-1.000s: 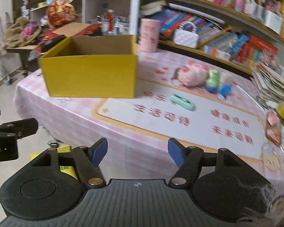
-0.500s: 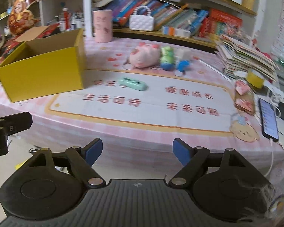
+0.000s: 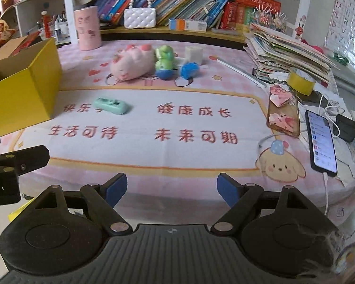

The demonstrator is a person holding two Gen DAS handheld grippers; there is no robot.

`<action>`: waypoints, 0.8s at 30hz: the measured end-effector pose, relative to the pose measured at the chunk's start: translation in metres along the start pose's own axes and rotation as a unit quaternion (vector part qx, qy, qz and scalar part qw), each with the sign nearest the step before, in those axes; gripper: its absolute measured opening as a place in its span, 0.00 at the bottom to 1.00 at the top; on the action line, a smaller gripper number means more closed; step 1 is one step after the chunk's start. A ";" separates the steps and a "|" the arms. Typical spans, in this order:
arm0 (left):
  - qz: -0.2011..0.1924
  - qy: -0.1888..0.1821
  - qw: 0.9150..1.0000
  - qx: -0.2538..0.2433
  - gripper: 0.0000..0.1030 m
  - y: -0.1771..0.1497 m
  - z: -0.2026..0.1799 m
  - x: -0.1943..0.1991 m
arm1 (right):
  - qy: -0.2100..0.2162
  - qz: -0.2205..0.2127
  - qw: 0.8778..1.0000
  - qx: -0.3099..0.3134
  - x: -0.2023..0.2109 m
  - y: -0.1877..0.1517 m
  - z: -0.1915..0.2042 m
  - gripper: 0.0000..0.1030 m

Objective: Organize objects
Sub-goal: 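Grasp the mint-green toy with the left tool while the right tool grasps the blue block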

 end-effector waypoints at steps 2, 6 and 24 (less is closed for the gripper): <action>0.004 0.001 1.000 -0.001 0.98 0.006 -0.006 -0.009 | 0.001 0.002 1.000 0.000 -0.008 0.007 -0.006 0.80; 0.013 0.003 1.000 0.005 0.98 0.017 -0.015 -0.028 | 0.007 0.003 1.000 0.005 -0.022 0.024 -0.018 0.81; 0.044 0.058 0.997 0.036 0.96 0.058 -0.030 -0.106 | 0.046 0.007 0.999 0.018 -0.092 0.088 -0.063 0.82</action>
Point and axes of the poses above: each gripper's, at about its wrist camera, not at the fingertips, and x roughly against the way its jaws point, z to its left, y to its top, the point moved 6 cm from there along -x, roughly the way its jaws point, and after that the axes turned 5 degrees about -x, right-handed, at the moved point
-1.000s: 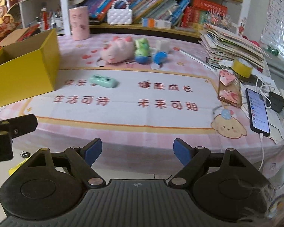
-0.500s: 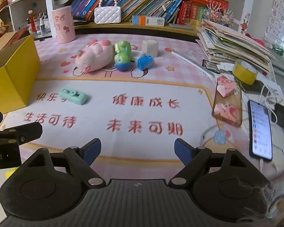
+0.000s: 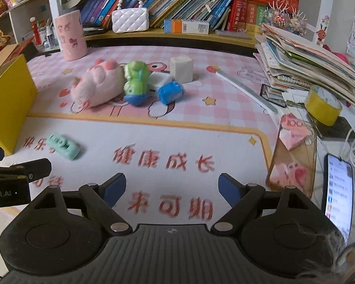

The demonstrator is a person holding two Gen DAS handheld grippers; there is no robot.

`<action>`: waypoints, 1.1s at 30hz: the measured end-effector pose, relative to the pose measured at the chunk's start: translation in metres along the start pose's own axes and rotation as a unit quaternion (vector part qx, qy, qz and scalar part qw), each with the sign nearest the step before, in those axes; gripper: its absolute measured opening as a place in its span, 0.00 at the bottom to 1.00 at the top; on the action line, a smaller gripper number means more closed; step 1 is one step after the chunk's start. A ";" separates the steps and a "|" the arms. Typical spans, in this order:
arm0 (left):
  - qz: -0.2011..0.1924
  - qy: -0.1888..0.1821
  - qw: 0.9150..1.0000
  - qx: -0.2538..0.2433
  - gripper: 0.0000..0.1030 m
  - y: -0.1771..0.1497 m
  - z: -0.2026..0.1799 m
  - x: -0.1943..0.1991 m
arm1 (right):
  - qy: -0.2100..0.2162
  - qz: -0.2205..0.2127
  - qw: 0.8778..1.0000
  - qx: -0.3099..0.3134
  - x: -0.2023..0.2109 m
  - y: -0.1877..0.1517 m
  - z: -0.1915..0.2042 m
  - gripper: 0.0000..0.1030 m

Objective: Organize objects
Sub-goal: 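Grasp the mint-green toy with the left tool while the right tool grasps the blue block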

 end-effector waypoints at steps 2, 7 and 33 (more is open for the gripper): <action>-0.002 -0.002 1.000 0.001 0.96 0.005 -0.002 -0.010 | 0.000 -0.001 1.000 0.001 -0.008 0.007 -0.005 0.82; 0.009 -0.001 1.000 -0.011 0.89 0.012 -0.005 -0.041 | 0.002 0.001 1.000 0.005 -0.026 0.023 -0.013 0.82; -0.003 -0.039 0.999 0.006 0.67 0.027 0.003 -0.045 | 0.046 -0.039 0.995 0.079 -0.124 0.090 0.000 0.75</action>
Point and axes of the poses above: each gripper's, at about its wrist camera, not at the fingertips, and x roughly against the way its jaws point, z to its left, y to its top, the point moved 6 cm from there along -x, roughly the way its jaws point, and after that the axes turned 5 degrees about -x, right-handed, at the moved point
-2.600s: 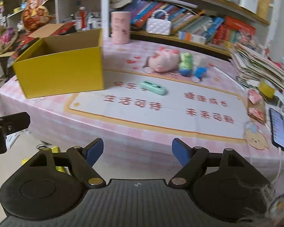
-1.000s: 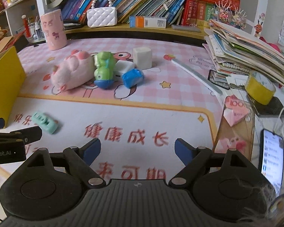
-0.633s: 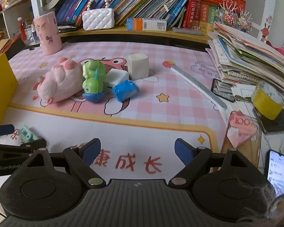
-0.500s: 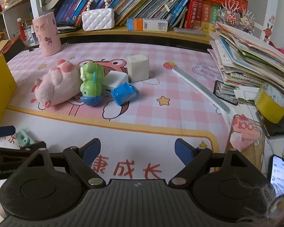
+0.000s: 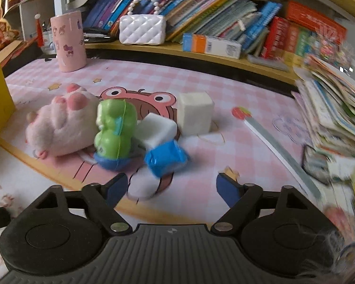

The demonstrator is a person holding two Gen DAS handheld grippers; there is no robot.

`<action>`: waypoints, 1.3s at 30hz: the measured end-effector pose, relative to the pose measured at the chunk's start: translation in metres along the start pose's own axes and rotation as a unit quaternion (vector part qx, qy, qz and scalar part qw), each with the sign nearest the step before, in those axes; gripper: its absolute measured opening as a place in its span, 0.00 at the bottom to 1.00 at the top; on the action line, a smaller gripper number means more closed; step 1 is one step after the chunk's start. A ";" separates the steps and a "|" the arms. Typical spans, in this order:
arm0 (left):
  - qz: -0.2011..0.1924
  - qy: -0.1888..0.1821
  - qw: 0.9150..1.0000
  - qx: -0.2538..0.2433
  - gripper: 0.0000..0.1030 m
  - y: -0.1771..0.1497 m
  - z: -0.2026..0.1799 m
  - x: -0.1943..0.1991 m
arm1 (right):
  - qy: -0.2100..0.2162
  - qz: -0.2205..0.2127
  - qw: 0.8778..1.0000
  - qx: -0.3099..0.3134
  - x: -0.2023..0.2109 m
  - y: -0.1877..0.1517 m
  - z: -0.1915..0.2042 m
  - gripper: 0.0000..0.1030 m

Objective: Organize objects
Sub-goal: 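Grasp the mint-green toy with the left tool while the right tool grasps the blue block, then carry the mint-green toy and blue block with both tools into the yellow box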

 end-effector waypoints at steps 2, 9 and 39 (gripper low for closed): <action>-0.001 0.001 1.000 0.007 0.67 0.001 0.001 0.006 | 0.004 0.001 1.000 0.014 -0.013 0.005 0.000 0.68; 0.003 0.000 1.000 0.027 0.67 -0.002 0.003 0.016 | 0.012 -0.001 0.998 0.054 -0.030 0.011 0.006 0.42; -0.046 -0.032 0.997 0.050 0.67 -0.048 0.033 0.095 | 0.042 0.037 0.998 -0.024 0.144 -0.091 0.092 0.36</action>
Point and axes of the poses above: each gripper's, at about its wrist camera, not at the fingertips, and x roughly against the way its jaws point, z to its left, y to its top, the point moved 6 cm from there along -x, roughly the way its jaws point, and after that the axes turned 5 degrees about -x, right-handed, at the moved point
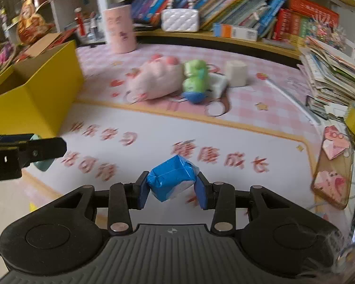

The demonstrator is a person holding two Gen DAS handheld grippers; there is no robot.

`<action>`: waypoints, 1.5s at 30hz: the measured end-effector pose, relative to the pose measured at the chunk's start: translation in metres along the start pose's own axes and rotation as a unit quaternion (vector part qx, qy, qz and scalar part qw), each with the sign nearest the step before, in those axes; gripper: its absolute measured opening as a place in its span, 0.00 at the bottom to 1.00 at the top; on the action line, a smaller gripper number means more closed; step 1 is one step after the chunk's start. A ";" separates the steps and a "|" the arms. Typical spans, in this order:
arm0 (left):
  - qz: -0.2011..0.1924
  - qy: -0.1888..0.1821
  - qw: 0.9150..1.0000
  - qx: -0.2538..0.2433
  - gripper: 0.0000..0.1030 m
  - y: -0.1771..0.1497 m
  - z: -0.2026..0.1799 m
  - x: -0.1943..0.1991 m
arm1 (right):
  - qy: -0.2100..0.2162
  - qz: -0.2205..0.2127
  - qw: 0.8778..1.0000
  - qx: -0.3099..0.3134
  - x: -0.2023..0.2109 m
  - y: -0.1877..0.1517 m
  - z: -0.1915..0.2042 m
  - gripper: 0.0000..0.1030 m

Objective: Organize objects
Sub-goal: 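Carry the mint-green toy and blue block with both tools into the yellow box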

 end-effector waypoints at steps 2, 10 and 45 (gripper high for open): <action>-0.002 0.003 1.000 0.005 0.67 -0.006 0.010 0.010 | 0.002 0.000 1.000 0.008 0.005 -0.005 0.013 0.36; -0.011 0.034 0.999 0.030 0.67 -0.032 0.057 0.059 | 0.025 0.006 0.999 0.044 0.022 -0.029 0.079 0.36; -0.110 0.092 0.989 0.047 0.67 -0.057 0.174 0.187 | 0.082 -0.033 0.988 0.130 0.056 -0.053 0.253 0.36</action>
Point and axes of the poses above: each gripper's, at about its wrist camera, not at the fingertips, and x roughly against the way its jaws point, z to its left, y to its top, the point moved 6 cm from there along -x, roughly the way its jaws point, and after that the axes turned 5 degrees about -x, right-handed, at the moved point
